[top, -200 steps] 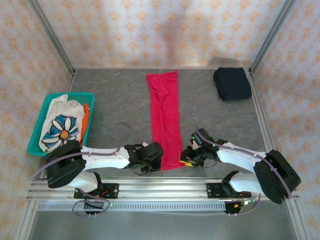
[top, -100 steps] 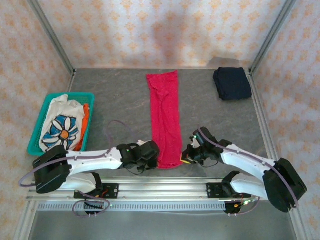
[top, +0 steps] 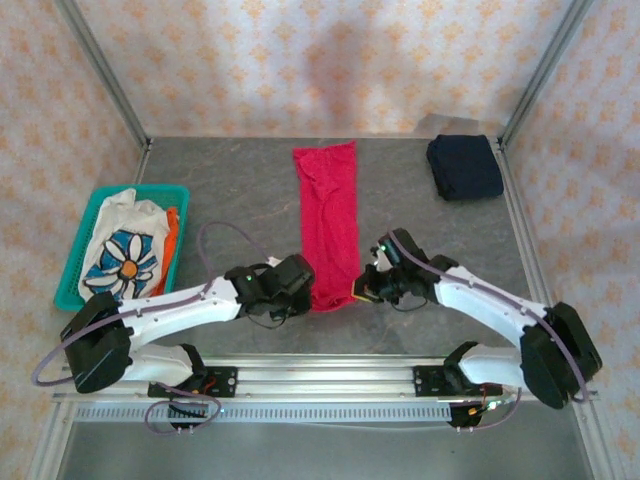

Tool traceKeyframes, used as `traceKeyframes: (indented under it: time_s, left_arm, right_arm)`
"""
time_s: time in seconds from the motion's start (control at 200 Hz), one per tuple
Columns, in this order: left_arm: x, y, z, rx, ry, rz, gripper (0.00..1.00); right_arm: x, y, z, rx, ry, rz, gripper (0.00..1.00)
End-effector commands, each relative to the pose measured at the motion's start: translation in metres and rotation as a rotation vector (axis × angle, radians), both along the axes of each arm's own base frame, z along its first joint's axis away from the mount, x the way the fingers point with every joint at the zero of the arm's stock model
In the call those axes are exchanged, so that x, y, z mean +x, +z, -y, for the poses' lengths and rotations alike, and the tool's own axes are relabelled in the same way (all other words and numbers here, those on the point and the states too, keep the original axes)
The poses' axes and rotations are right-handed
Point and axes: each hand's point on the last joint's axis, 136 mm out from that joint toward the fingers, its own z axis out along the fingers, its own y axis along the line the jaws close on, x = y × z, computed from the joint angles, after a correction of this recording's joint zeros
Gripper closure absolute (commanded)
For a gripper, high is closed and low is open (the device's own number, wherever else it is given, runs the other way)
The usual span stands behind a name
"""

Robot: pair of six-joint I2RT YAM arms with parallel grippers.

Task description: Fold and stack the t-shirts

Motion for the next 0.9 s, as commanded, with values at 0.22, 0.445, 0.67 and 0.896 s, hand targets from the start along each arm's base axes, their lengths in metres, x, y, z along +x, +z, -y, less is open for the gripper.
traceKeyframes:
  time_s: [0.22,0.445,0.67,0.896]
  left_arm:
    - [0.075,0.034,-0.016,0.107,0.011,0.123,1.00]
    - [0.128,0.044,-0.024,0.168,-0.020,0.143,1.00]
    - [0.166,0.047,-0.028,0.223,-0.030,0.156,1.00]
    - [0.191,0.041,-0.031,0.257,-0.033,0.149,1.00]
  right_arm:
    - [0.084,0.015,-0.003,-0.028,0.008,0.162,1.00]
    - [0.138,0.015,0.003,-0.073,-0.026,0.232,1.00]
    - [0.172,0.013,0.002,-0.087,-0.042,0.258,1.00]
    - [0.200,0.017,0.010,-0.079,-0.093,0.289,1.00]
